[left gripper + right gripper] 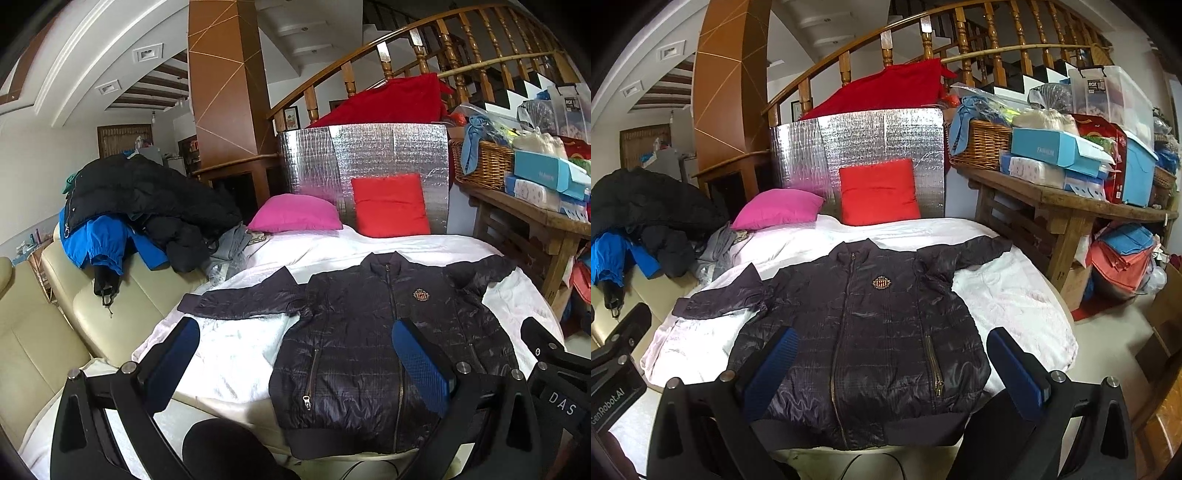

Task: Fold large clothes

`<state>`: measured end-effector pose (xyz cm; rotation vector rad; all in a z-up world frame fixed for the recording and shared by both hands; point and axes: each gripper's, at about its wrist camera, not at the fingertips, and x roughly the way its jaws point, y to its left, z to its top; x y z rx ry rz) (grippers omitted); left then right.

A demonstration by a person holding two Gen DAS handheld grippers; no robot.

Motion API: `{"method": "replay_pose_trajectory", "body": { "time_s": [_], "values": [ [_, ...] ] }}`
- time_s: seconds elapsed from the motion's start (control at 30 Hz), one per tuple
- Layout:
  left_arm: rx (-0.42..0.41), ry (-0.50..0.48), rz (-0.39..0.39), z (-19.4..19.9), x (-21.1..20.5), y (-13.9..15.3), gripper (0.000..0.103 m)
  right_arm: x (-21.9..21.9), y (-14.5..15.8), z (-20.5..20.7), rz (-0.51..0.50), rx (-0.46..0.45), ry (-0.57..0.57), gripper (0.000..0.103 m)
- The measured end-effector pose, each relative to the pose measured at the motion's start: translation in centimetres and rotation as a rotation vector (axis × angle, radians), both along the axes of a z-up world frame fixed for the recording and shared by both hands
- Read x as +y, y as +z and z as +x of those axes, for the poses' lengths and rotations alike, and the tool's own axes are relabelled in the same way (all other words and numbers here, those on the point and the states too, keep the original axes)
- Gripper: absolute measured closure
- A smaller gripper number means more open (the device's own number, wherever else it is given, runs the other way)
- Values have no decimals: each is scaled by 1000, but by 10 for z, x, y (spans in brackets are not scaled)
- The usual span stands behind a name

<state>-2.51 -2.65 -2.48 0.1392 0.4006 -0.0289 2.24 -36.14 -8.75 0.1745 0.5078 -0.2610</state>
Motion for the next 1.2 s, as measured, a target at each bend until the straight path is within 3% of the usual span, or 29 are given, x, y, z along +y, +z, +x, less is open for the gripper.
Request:
{"method": "replay_pose_trajectory", "body": {
  "time_s": [1.2],
  "values": [
    [17, -5, 2, 1, -3, -5, 0, -1, -3, 2, 2, -5, 4, 0]
  ]
}}
